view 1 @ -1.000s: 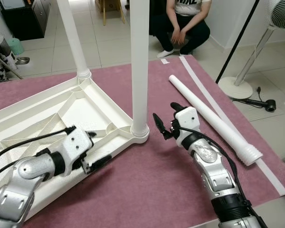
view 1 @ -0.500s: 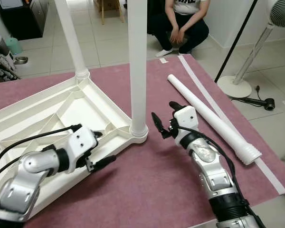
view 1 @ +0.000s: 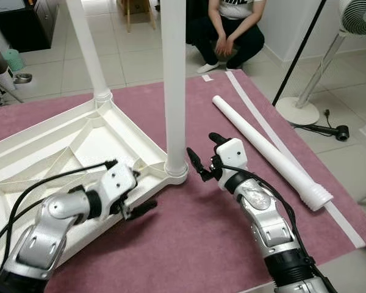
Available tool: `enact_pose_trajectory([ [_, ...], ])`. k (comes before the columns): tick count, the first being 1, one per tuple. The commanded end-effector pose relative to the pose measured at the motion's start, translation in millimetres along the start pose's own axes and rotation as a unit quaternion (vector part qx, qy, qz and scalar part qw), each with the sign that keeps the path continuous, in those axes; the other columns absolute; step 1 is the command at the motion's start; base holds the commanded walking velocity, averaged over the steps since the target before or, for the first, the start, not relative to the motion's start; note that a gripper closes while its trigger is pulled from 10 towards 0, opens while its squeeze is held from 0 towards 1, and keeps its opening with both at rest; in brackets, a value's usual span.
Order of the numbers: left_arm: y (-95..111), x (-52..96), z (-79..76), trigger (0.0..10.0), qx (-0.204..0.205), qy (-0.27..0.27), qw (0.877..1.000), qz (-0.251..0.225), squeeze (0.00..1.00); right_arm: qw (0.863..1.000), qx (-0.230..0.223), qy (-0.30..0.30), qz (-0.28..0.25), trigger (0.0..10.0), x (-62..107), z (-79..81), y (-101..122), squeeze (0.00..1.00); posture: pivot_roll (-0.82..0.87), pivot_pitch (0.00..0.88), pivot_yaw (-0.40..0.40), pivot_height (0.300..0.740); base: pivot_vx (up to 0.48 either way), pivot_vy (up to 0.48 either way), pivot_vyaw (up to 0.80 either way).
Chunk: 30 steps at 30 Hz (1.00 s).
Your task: Building children table
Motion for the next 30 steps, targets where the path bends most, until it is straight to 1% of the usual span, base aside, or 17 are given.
enact_pose_trajectory([
  [1, -8.2, 4.5, 14.2, 10.0, -0.001, 0.084, 0.996, 0.02, 0.0, 1.0, -0.002, 0.004, -0.005, 10.0, -0.5, 1.8, 2.8, 0.0, 0.05, 0.0, 0.044, 0.74, 0.0, 0.0, 0.0],
  [2, -14.3, 6.5, 17.9, 10.0, -0.007, 0.093, 0.995, 0.036, 0.0, 1.0, -0.001, 0.005, -0.005, 10.0, -0.7, 1.8, 2.6, 0.0, 0.05, 0.0, 0.044, 0.74, 0.0, 0.0, 0.0],
  [3, -14.3, 6.5, 17.9, 10.0, -0.007, 0.093, 0.995, 0.036, 0.0, 1.0, -0.001, 0.005, -0.005, 10.0, -0.7, 1.8, 2.6, 0.0, 0.05, 0.0, 0.044, 0.74, 0.0, 0.0, 0.0],
  [5, -19.2, 6.7, 26.4, 10.0, -0.01, 0.118, 0.992, 0.053, 0.0, 1.0, -0.002, 0.006, -0.006, 10.0, -1.7, 3.1, 3.1, 0.0, 0.06, 0.0, 0.043, 0.74, 0.0, 0.0, 0.0],
  [7, -19.2, 6.7, 26.4, 10.0, -0.01, 0.118, 0.992, 0.053, 0.0, 1.0, -0.002, 0.006, -0.006, 10.0, -1.7, 3.1, 3.1, 0.0, 0.06, 0.0, 0.043, 0.74, 0.0, 0.0, 0.0],
  [8, -20.2, 5.2, 30.0, 9.3, -0.009, 0.131, 0.99, 0.058, 0.0, 1.0, -0.002, 0.007, -0.007, 10.0, -2.2, 3.7, 3.3, 0.0, 0.05, 0.0, 0.045, 0.74, 0.0, 0.0, 0.0],
  [9, -21.2, 3.5, 32.3, 4.8, -0.004, 0.14, 0.988, 0.062, 0.0, 1.0, -0.003, 0.006, -0.007, 10.0, -2.3, 4.0, 3.5, 0.0, 0.05, 0.0, 0.048, 0.74, 0.0, 0.0, 0.0],
  [10, -21.2, 3.5, 32.3, 4.8, -0.004, 0.14, 0.988, 0.062, 0.0, 1.0, -0.003, 0.006, -0.007, 10.0, -2.3, 4.0, 3.5, 0.0, 0.05, 0.0, 0.048, 0.74, 0.0, 0.0, 0.0],
  [11, -21.3, 1.8, 33.3, 3.8, -0.001, 0.144, 0.988, 0.063, 0.0, 1.0, -0.003, 0.006, -0.007, 10.0, -1.8, 3.7, 3.3, 0.0, 0.05, 0.0, 0.051, 0.74, 0.0, 0.0, 0.0],
  [13, -21.3, 1.8, 33.3, 3.8, -0.001, 0.144, 0.988, 0.063, 0.0, 1.0, -0.003, 0.006, -0.007, 10.0, -1.8, 3.7, 3.3, 0.0, 0.05, 0.0, 0.051, 0.74, 0.0, 0.0, 0.0],
  [14, -20.5, -0.2, 33.6, 0.0, 0.004, 0.146, 0.987, 0.062, 0.0, 1.0, -0.003, 0.003, -0.005, 10.0, -0.3, 2.9, 2.7, 0.0, 0.04, 0.0, 0.054, 0.74, 0.0, 0.0, 0.0],
  [21, -16.3, -1.9, 31.6, 0.0, -0.002, 0.14, 0.989, 0.056, 0.0, 1.0, -0.002, 0.001, -0.004, 10.0, 1.3, 2.4, 1.8, 0.0, 0.04, 0.0, 0.056, 0.74, 0.0, 0.0, 0.0],
  [26, -11.2, -5.3, 27.9, 0.0, 0.001, 0.127, 0.991, 0.046, 0.0, 1.0, -0.003, 0.0, -0.003, 10.0, 1.1, 2.6, 1.8, 0.0, 0.04, 0.0, 0.057, 0.74, 0.0, 0.0, 0.0],
  [28, -9.0, -7.0, 27.7, 0.0, 0.009, 0.128, 0.991, 0.041, 0.0, 1.0, -0.002, 0.0, -0.003, 10.0, 1.0, 2.5, 1.6, 0.0, 0.05, 0.0, 0.056, 0.74, 0.0, 0.0, 0.0],
  [29, -5.6, -10.8, 26.9, 0.0, 0.022, 0.127, 0.991, 0.035, 0.0, 1.0, -0.002, 0.0, -0.003, 10.0, 0.8, 2.6, 1.6, 0.0, 0.05, 0.0, 0.056, 0.74, 0.0, 0.0, 0.0],
  [30, -5.6, -10.8, 26.9, 0.0, 0.022, 0.127, 0.991, 0.035, 0.0, 1.0, -0.002, 0.0, -0.003, 10.0, 0.8, 2.6, 1.6, 0.0, 0.05, 0.0, 0.056, 0.74, 0.0, 0.0, 0.0],
])
Point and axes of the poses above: a point about 5 cm out from each wrist's last joint towards the gripper, its own x axis pointing back from the gripper into the wrist, its own y axis along the axis of the wrist's last joint, z = x × y, the point moved 3 cm from there along -x, pointing out of the wrist towards the gripper, and after that the axes turned 2 degrees about x, right-handed, at the moved point
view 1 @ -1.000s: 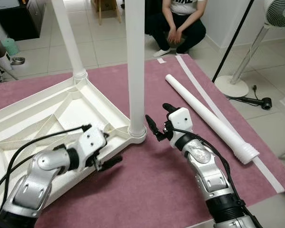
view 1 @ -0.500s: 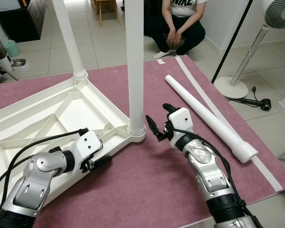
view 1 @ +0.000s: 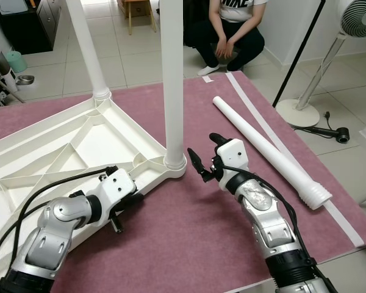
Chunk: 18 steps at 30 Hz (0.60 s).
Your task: Building children table
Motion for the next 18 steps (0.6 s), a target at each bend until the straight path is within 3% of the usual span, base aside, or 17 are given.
enact_pose_trajectory([
  [1, 3.6, 1.4, 20.5, 0.0, -0.002, 0.103, 0.995, 0.002, 0.0, 1.0, -0.001, 0.0, -0.002, 10.0, -0.1, 1.3, 1.0, 0.0, 0.05, 0.0, 0.056, 0.74, 0.0, 0.0, 0.0],
  [2, 3.6, 1.4, 20.5, 0.0, -0.002, 0.103, 0.995, 0.002, 0.0, 1.0, -0.001, 0.0, -0.002, 10.0, -0.1, 1.3, 1.0, 0.0, 0.05, 0.0, 0.056, 0.74, 0.0, 0.0, 0.0],
  [3, 8.8, -3.5, 19.3, 10.0, 0.012, 0.104, 0.995, -0.007, 0.0, 1.0, -0.001, -0.001, -0.002, 10.0, -0.5, 1.2, 1.2, 0.0, 0.04, 0.0, 0.058, 0.74, 0.0, 0.0, 0.0],
  [12, 48.1, -22.3, 21.3, 10.0, 0.046, 0.106, 0.991, -0.071, 0.0, 1.0, -0.002, -0.002, -0.002, 10.0, -0.3, 1.6, 1.2, 0.0, 0.04, 0.0, 0.064, 0.74, 0.0, 0.0, 0.0],
  [17, 90.1, -41.7, 40.1, 10.0, 0.028, 0.146, 0.983, -0.105, 0.0, 1.0, -0.004, -0.002, -0.004, 10.0, -1.7, 4.6, 2.2, 0.0, 0.03, 0.0, 0.072, 0.74, 0.0, 0.0, 0.0],
  [18, 90.1, -41.7, 40.1, 10.0, 0.028, 0.146, 0.983, -0.105, 0.0, 1.0, -0.004, -0.002, -0.004, 10.0, -1.7, 4.6, 2.2, 0.0, 0.03, 0.0, 0.072, 0.74, 0.0, 0.0, 0.0],
])
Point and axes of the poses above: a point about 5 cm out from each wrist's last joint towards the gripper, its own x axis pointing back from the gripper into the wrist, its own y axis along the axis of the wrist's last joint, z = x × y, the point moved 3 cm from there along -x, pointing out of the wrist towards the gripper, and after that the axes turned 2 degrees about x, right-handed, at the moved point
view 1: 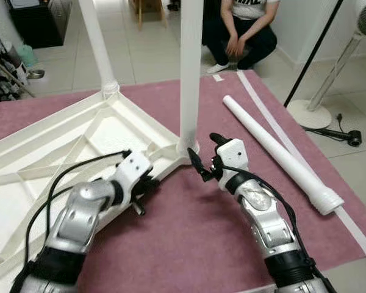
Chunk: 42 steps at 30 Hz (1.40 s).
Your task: Building children table
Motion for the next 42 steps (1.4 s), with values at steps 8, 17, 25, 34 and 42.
enact_pose_trajectory([
  [8, 68.0, -18.5, 27.8, 10.0, -0.053, 0.133, 0.986, -0.082, 0.0, 1.0, 0.001, 0.0, 0.002, 10.0, 0.5, 2.4, -0.9, 0.0, 0.03, 0.0, 0.077, 0.74, 0.0, 0.0, 0.0],
  [17, 41.1, -44.6, -6.7, 10.0, -0.049, 0.09, 0.994, -0.028, 1.0, 1.0, -0.001, 0.001, 0.002, 10.0, 0.0, 4.4, -0.9, 0.0, 0.03, 0.0, 0.076, 0.74, 0.0, 0.0, 0.0],
  [25, 70.4, -33.8, -18.5, 10.0, 0.079, 0.004, 0.988, -0.132, 0.98, 1.0, -0.002, 0.001, 0.001, 10.0, 0.1, 5.6, -0.4, 0.0, 0.03, 0.0, 0.075, 0.74, 0.0, 0.0, 0.0],
  [34, 74.2, -13.7, 3.0, 10.0, 0.025, 0.032, 0.986, -0.162, 0.0, 1.0, -0.003, 0.001, 0.002, 10.0, 0.0, 6.2, -0.6, 0.0, 0.03, 0.0, 0.08, 0.74, 0.0, 0.0, 0.0],
  [42, 25.8, 31.3, 86.7, 10.0, -0.055, 0.243, 0.966, -0.063, 0.0, 0.999, -0.021, 0.034, 0.007, 10.0, -2.2, 24.3, -3.7, 0.0, 0.05, 0.0, 0.068, 0.74, 0.0, 0.0, 0.0],
])
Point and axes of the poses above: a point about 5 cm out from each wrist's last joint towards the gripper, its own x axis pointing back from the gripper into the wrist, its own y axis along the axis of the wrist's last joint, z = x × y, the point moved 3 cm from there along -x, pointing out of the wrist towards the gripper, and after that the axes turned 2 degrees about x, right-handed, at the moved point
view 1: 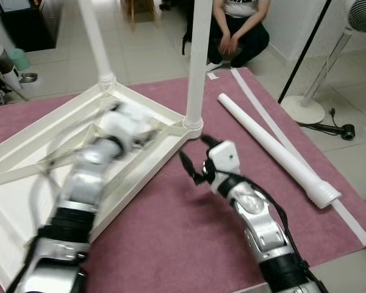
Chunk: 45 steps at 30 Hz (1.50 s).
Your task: Building children table
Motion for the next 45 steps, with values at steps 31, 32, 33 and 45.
enact_pose_trajectory([
  [31, -97.6, 156.5, 140.6, 10.0, -0.245, -0.13, 0.918, 0.284, 0.0, 0.996, 0.0, -0.087, 0.031, 10.0, -1.4, -38.4, -14.5, 0.0, 0.1, 0.0, 0.041, 0.74, 0.0, 0.0, 0.0],
  [32, -97.1, 157.6, 139.8, 10.0, -0.246, -0.139, 0.916, 0.284, 0.0, 0.996, 0.0, -0.087, 0.031, 10.0, -1.6, -38.5, -14.5, 0.0, 0.1, 0.0, 0.041, 0.74, 0.0, 0.0, 0.0],
  [33, -97.1, 157.6, 139.8, 10.0, -0.246, -0.139, 0.916, 0.284, 0.0, 0.996, 0.0, -0.087, 0.031, 10.0, -1.6, -38.5, -14.5, 0.0, 0.1, 0.0, 0.041, 0.74, 0.0, 0.0, 0.0],
  [45, -97.5, 182.4, 115.8, 10.0, -0.297, -0.292, 0.858, 0.301, 0.0, 0.996, 0.0, -0.081, 0.028, 10.0, -3.3, -37.2, -14.3, 0.0, 0.1, 0.0, 0.039, 0.74, 0.0, 0.0, 0.0],
])
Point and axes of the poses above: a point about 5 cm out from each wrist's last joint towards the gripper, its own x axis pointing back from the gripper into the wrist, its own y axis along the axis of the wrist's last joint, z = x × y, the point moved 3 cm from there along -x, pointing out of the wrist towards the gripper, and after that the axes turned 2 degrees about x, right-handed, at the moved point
